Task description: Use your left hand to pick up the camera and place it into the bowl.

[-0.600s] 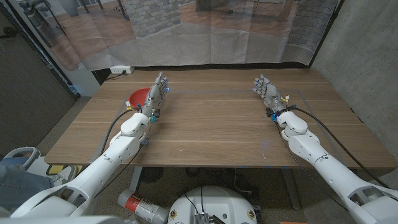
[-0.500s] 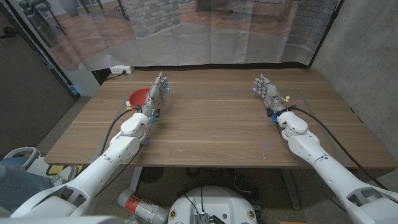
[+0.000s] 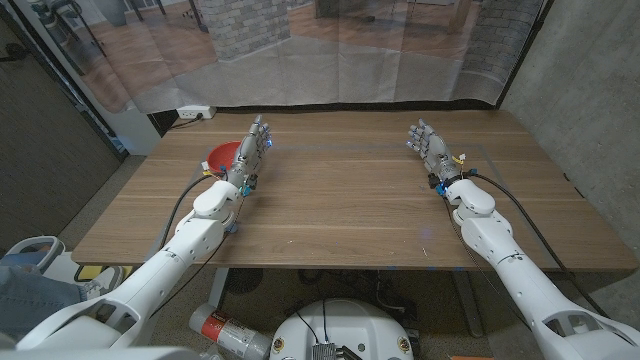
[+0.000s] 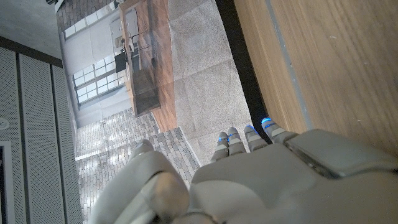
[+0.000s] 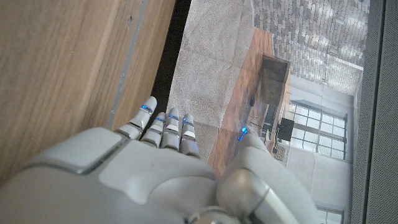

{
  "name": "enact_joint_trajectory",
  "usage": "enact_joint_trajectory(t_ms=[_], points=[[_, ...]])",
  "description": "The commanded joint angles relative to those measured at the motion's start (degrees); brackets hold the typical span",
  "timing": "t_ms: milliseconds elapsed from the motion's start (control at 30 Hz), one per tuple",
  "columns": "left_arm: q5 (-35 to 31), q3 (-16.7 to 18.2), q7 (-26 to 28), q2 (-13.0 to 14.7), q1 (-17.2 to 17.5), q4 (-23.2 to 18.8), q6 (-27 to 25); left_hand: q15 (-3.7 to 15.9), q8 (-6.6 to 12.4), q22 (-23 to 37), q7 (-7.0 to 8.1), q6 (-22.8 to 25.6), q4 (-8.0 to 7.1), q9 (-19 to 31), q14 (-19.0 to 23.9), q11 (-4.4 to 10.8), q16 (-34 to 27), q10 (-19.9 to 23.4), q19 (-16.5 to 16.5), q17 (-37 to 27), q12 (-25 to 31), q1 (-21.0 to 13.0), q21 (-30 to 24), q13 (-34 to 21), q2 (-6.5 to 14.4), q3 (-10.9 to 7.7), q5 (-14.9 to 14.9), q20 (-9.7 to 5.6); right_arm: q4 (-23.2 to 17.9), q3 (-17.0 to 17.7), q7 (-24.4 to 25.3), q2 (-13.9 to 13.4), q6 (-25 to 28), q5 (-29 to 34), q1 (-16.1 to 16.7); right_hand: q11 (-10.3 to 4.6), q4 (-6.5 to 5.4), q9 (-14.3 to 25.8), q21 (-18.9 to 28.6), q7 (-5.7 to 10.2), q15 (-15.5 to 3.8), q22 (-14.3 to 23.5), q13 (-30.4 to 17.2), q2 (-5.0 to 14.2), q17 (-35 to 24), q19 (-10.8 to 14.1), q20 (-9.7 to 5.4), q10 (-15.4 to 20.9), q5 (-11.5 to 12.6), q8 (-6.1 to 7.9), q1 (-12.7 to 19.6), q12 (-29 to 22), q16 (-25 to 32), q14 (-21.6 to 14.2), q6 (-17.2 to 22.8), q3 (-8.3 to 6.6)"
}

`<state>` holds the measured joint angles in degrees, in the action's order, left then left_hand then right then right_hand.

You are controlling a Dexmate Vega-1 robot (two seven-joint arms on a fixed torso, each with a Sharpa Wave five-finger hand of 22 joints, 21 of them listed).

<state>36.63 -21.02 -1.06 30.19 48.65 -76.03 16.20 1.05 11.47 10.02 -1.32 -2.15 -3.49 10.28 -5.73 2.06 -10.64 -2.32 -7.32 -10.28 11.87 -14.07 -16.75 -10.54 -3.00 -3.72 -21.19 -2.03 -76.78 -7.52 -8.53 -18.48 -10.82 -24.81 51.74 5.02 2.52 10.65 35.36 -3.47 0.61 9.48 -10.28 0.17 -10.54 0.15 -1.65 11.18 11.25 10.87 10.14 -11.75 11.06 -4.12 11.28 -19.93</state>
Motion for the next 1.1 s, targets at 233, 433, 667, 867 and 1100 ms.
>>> enact_joint_trajectory(t_ms=[233,433,667,867,1100], points=[[-0.8,0.8,1.2,2.2,1.8,-3.9,-0.5,-0.18,0.26,0.1,0.02,-0.1,-0.04,0.3,-0.3,-0.10,-0.4,-0.2,-0.5,-0.1,0.2,-0.6,0.3,-0.1,0.1,-0.05,-0.3,-1.83,-1.5,5.6,-3.0,5.1,2.3,6.0,1.4,-0.12,0.16,0.2,-0.4,-0.05,0.19,0.3,-0.3,0.17,-0.1,0.4,-1.93,0.4,0.4,0.30,0.6,-0.3,0.1,-0.5,0.5,-0.16],[-1.0,0.8,1.0,2.6,2.2,-4.4,-0.1,-0.20,0.30,0.1,-0.09,0.1,-0.04,0.3,-0.2,-0.08,-0.4,-0.1,-0.4,-0.1,0.2,-0.7,0.5,-0.1,0.2,0.00,-0.3,-1.76,-2.1,6.3,-3.3,5.7,2.6,6.9,1.7,-0.04,0.23,0.2,-0.5,-0.04,0.18,0.3,-0.3,0.22,-0.1,0.4,-1.92,0.4,0.4,0.28,0.6,-0.3,0.1,-0.5,0.4,-0.17],[-1.4,1.1,1.2,3.3,2.7,-5.6,0.1,-0.19,0.29,0.1,-0.10,0.2,-0.04,0.3,-0.1,-0.05,-0.4,0.1,-0.3,-0.1,0.2,-0.8,0.6,-0.1,0.3,0.06,-0.3,-1.69,-2.6,7.0,-3.4,6.3,2.8,7.5,2.2,-0.12,0.29,0.2,-0.8,-0.04,0.18,0.3,-0.3,0.26,-0.1,0.4,-1.90,0.5,0.4,0.28,0.6,-0.3,0.1,-0.5,0.4,-0.12],[-1.7,1.3,1.3,3.9,3.5,-6.5,0.5,-0.24,0.25,0.1,-0.12,0.2,-0.04,0.3,0.0,-0.04,-0.4,0.1,-0.3,-0.1,0.2,-0.8,0.7,-0.1,0.4,0.10,-0.3,-1.58,-2.8,7.3,-3.7,6.7,2.5,7.8,2.3,-0.12,0.35,0.2,-0.9,0.00,0.19,0.3,-0.3,0.27,-0.1,0.5,-1.86,0.4,0.4,0.27,0.6,-0.3,0.1,-0.5,0.4,-0.10],[-2.1,2.0,1.8,5.0,5.1,-8.3,1.1,-0.28,0.21,0.1,-0.07,0.3,-0.03,0.3,0.1,-0.12,-0.4,0.2,-0.2,-0.1,0.2,-1.0,0.8,-0.1,0.5,0.16,-0.3,-1.50,-2.8,7.5,-3.9,7.0,2.3,7.9,2.3,-0.17,0.43,0.2,-1.2,0.05,0.07,0.3,-0.3,0.28,-0.1,0.6,-1.92,0.4,0.3,0.27,0.6,-0.3,0.1,-0.5,0.4,-0.06]])
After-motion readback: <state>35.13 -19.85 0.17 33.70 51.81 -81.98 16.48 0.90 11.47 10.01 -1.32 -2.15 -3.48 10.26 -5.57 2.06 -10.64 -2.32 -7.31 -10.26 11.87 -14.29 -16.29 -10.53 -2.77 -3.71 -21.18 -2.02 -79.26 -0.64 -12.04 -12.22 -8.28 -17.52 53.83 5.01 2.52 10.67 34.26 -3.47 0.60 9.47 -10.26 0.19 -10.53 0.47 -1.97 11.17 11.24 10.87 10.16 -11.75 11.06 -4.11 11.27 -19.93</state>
